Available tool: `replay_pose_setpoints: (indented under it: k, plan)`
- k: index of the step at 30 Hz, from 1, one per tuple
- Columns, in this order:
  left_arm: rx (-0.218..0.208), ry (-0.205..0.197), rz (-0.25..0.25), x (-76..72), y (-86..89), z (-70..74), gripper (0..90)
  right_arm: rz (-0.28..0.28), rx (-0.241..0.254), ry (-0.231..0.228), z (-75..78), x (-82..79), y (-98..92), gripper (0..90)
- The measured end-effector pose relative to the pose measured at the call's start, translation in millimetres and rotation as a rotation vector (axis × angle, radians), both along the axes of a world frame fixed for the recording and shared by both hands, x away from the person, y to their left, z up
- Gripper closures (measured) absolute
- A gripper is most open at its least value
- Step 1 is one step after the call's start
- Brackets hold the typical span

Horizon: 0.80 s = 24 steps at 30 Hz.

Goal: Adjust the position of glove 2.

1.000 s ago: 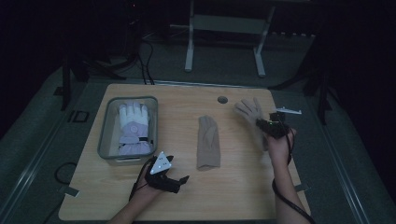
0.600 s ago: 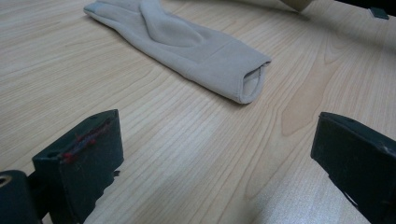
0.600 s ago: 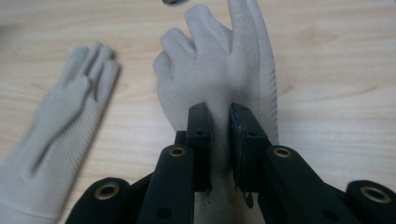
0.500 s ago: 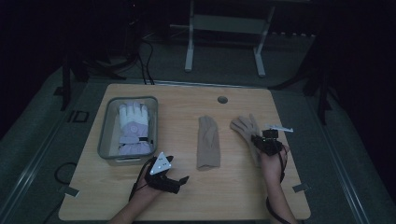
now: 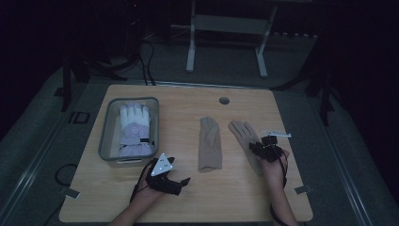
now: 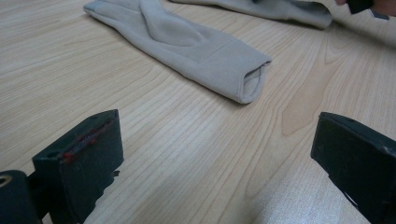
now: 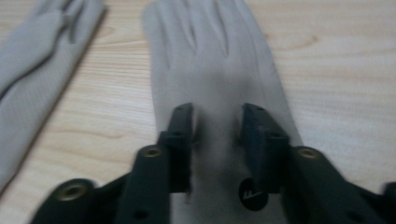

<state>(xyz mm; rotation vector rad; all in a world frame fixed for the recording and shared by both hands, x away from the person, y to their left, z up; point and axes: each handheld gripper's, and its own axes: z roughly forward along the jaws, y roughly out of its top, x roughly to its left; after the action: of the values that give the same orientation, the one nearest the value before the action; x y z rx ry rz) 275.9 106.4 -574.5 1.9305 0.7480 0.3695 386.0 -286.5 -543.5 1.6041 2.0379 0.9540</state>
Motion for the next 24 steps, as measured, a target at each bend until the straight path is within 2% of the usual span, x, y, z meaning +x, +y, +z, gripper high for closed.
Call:
replay_pose_setpoints:
  k: [3, 4, 6, 9, 11, 16, 20, 21, 24]
  plan:
    - [0.002, -0.001, -0.001, -0.2, -0.3, 0.0, 2.6, 0.083, -0.016, -0.026, 8.9, 0.9, -6.2, 56.3]
    - [0.002, -0.001, -0.001, -0.2, -0.3, 0.0, 2.6, 0.083, -0.016, -0.026, 8.9, 0.9, -6.2, 56.3]
    - [0.001, -0.002, -0.002, -0.2, -0.4, 0.0, 2.6, 0.172, -0.036, -0.046, 14.6, 4.5, -13.1, 53.8]
    - [0.001, -0.002, -0.002, -0.2, -0.3, 0.0, 2.6, 0.229, -0.051, -0.040, 14.7, 8.9, -18.7, 52.6]
    - [0.001, -0.001, -0.002, -0.1, -0.3, 0.0, 2.6, 0.250, -0.065, -0.034, 12.5, 11.6, -21.8, 52.4]
    - [0.004, -0.001, 0.000, -0.1, -0.5, 0.0, 2.6, 0.297, -0.056, -0.040, 4.3, 18.2, -26.1, 50.3]
    - [0.004, 0.000, 0.000, 0.0, -0.5, 0.0, 2.6, 0.309, -0.048, -0.041, -3.1, 23.3, -25.4, 50.1]
    - [0.004, 0.000, -0.001, 0.0, -0.5, 0.0, 2.5, 0.310, -0.060, -0.031, -6.2, 24.5, -24.8, 50.5]
    - [0.004, -0.003, -0.002, -0.3, -0.6, 0.0, 2.5, 0.309, -0.094, -0.067, -11.8, 21.2, -21.9, 56.8]
